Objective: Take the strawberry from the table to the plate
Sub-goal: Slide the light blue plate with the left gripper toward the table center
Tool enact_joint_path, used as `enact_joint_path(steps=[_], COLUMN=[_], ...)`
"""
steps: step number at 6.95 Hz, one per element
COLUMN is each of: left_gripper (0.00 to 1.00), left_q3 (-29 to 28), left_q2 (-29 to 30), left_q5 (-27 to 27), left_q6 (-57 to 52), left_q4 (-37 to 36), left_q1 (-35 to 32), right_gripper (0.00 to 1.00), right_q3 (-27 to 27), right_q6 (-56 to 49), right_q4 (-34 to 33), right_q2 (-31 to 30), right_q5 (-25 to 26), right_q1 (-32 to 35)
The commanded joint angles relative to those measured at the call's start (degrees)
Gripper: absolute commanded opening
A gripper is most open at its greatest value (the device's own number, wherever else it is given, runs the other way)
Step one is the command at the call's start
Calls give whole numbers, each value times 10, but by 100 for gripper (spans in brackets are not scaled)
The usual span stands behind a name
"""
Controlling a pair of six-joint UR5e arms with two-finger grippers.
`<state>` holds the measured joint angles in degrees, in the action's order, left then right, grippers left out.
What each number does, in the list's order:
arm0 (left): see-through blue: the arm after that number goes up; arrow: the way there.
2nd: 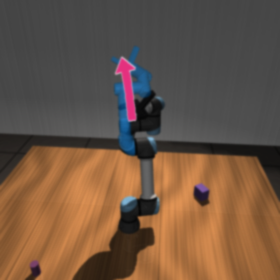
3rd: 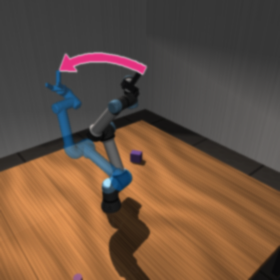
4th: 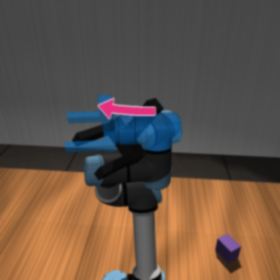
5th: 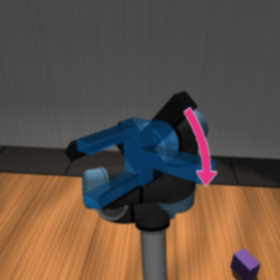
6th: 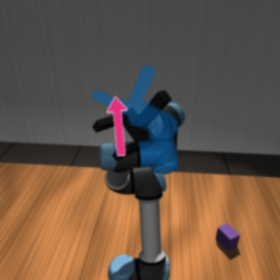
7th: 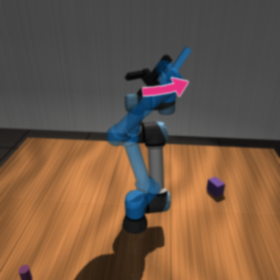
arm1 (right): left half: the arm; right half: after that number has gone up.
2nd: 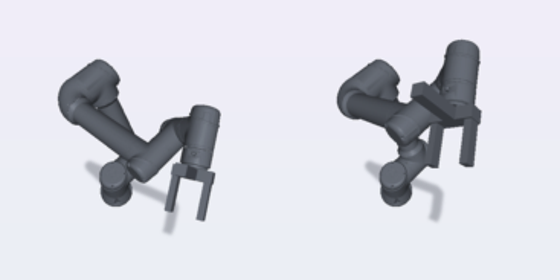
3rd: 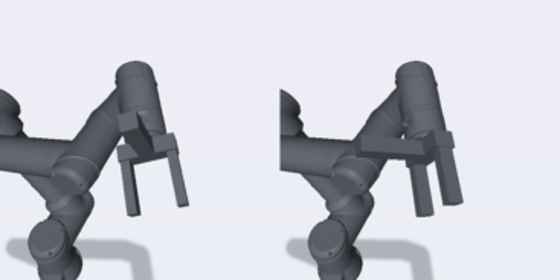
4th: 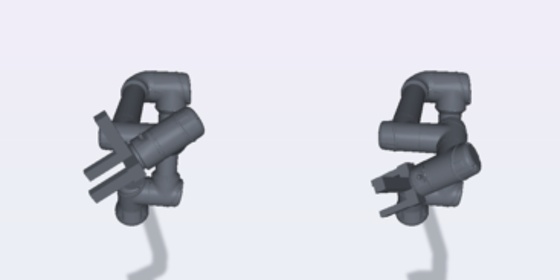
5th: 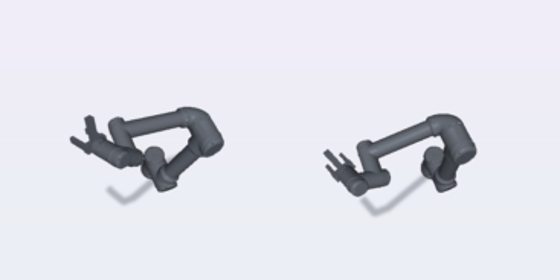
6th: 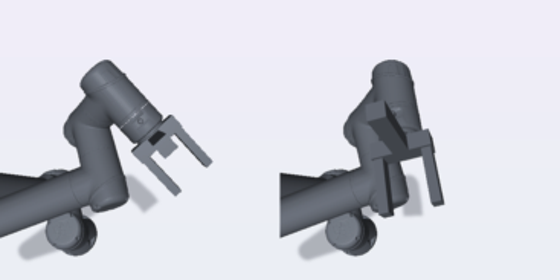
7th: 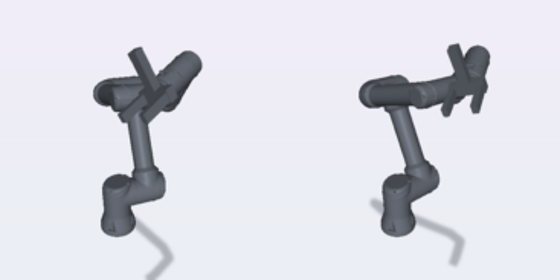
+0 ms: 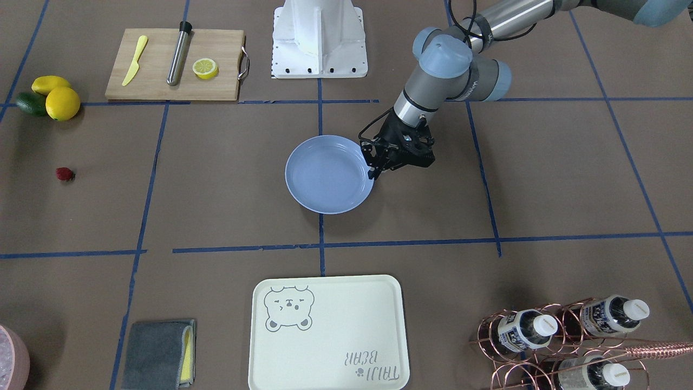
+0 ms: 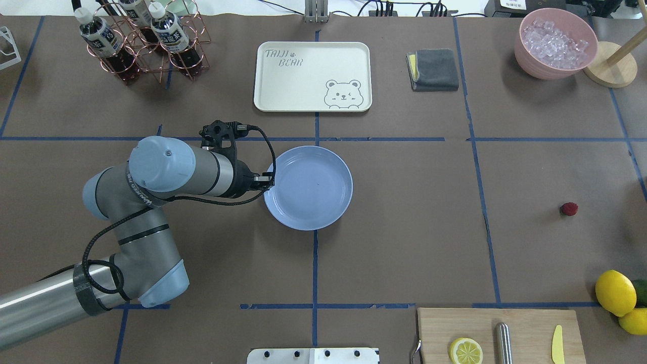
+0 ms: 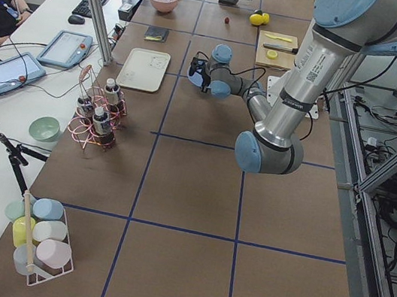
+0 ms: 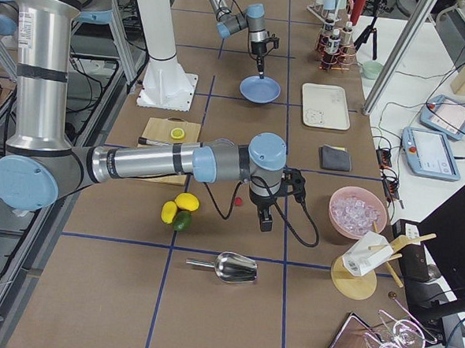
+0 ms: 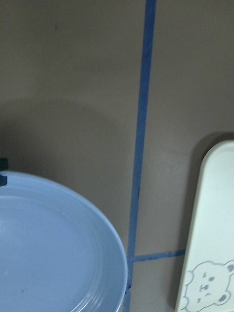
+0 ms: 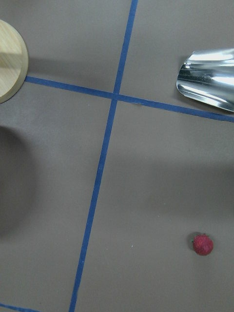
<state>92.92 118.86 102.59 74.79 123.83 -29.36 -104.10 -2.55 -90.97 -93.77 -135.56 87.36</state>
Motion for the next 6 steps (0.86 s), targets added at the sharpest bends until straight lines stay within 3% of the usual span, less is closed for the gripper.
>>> enact_joint_path(steps=[1,5,6], left_gripper=[0,0,15], left_q3=[-6,-12,-15], left_q2=[4,3,3], left_q5=[-8,-7,-7], left_q6=[0,-3,-3], left_q4=[0,2,2], left_q1=[13,21,21], right_gripper=[100,100,100], right_q3=[1,2,1], right_q6=[0,-1,-1], right_q4=[0,0,0], right_q2=[0,1,1], right_q5=[0,1,1], right_q1=[0,0,0])
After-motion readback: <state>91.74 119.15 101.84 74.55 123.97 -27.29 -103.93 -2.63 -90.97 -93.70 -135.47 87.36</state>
